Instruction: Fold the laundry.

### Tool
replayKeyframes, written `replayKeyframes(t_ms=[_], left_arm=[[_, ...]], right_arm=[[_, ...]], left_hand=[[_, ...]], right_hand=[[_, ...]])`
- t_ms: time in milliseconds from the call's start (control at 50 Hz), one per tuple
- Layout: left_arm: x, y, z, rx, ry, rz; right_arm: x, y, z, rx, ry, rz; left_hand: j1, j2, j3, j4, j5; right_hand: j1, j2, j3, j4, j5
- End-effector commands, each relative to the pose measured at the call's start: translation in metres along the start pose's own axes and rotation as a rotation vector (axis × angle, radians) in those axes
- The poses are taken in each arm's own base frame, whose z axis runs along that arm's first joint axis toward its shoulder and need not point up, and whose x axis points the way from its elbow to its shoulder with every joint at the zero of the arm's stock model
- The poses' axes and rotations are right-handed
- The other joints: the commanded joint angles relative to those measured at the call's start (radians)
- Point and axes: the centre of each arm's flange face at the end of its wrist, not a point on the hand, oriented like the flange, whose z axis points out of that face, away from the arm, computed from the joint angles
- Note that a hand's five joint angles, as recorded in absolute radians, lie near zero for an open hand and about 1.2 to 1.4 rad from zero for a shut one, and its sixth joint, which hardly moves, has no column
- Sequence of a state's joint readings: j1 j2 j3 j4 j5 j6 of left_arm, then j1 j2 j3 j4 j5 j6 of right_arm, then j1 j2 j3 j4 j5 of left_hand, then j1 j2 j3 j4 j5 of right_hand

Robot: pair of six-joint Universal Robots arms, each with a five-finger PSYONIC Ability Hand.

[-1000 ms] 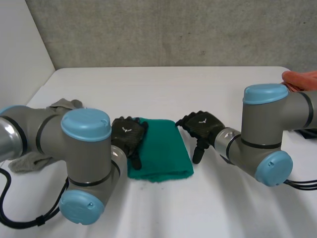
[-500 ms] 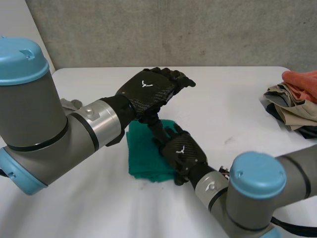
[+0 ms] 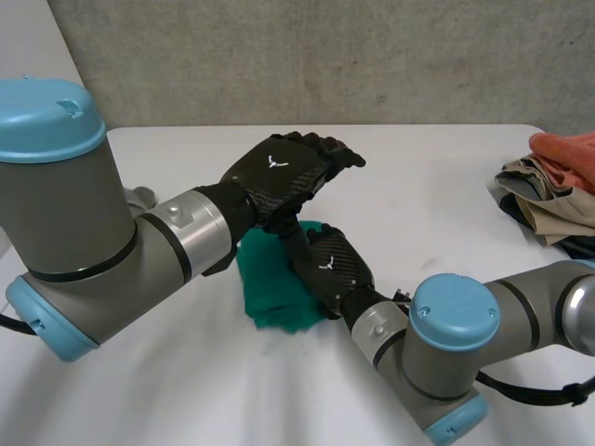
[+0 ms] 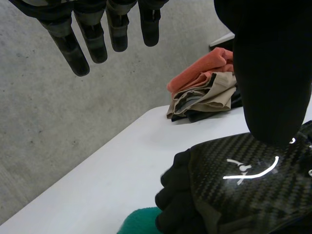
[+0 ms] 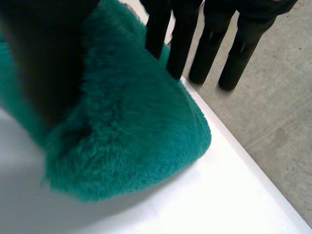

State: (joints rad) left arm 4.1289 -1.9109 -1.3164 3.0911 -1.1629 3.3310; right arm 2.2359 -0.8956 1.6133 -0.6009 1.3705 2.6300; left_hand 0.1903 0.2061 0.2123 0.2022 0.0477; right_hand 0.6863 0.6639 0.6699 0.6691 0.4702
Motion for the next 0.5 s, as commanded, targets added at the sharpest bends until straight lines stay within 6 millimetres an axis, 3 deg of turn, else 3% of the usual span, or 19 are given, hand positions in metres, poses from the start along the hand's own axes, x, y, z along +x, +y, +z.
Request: replayKeyframes(t_ms=[20,80,140,300,340,360,420,440,500], left_arm=[[-0.001,-0.002,-0.001,0.005,-0.003,0.001],[-0.004,-0.003,-0.001,0.007,-0.017,0.002],[-0.010,-0.006,-0.002,0.012,-0.043,0.005],[-0.020,-0.034,-0.010,0.088,-0.106,0.037],[-0.023,-0.040,-0.011,0.107,-0.121,0.046],[-0.023,-0.044,-0.012,0.119,-0.123,0.049],[-0.023,-0.047,-0.013,0.131,-0.125,0.054],[-0.023,-0.049,-0.013,0.138,-0.125,0.056],[-0.022,-0.050,-0.014,0.143,-0.122,0.053]], right_arm=[[0.001,-0.002,0.013,0.041,-0.021,0.001],[0.008,-0.012,0.017,0.071,0.001,0.002],[0.029,-0.035,0.024,0.136,0.054,0.011],[0.133,-0.082,0.032,0.282,0.284,-0.002],[0.153,-0.085,0.032,0.300,0.325,-0.011],[0.180,-0.084,0.030,0.307,0.380,-0.018],[0.216,-0.084,0.026,0.323,0.448,-0.026],[0.239,-0.085,0.022,0.338,0.491,-0.029],[0.278,-0.085,0.012,0.360,0.560,-0.036]], left_hand=[[0.035,0.019,0.013,0.023,0.003],[0.035,0.019,0.013,0.023,0.003],[0.035,0.019,0.013,0.023,0.003],[0.035,0.019,0.013,0.023,0.003],[0.032,0.016,0.010,0.020,0.000],[0.032,0.016,0.010,0.020,0.000],[0.032,0.016,0.010,0.020,0.000],[0.032,0.016,0.010,0.020,0.000],[0.029,0.013,0.007,0.017,-0.003]], right_hand=[[0.710,0.732,0.726,0.727,0.752],[0.710,0.732,0.726,0.727,0.752],[0.710,0.732,0.726,0.727,0.752],[0.710,0.732,0.726,0.727,0.752],[0.710,0.732,0.726,0.727,0.752],[0.710,0.732,0.726,0.727,0.752],[0.710,0.732,0.726,0.727,0.752],[0.710,0.732,0.726,0.727,0.752],[0.710,0.732,0.726,0.727,0.752]])
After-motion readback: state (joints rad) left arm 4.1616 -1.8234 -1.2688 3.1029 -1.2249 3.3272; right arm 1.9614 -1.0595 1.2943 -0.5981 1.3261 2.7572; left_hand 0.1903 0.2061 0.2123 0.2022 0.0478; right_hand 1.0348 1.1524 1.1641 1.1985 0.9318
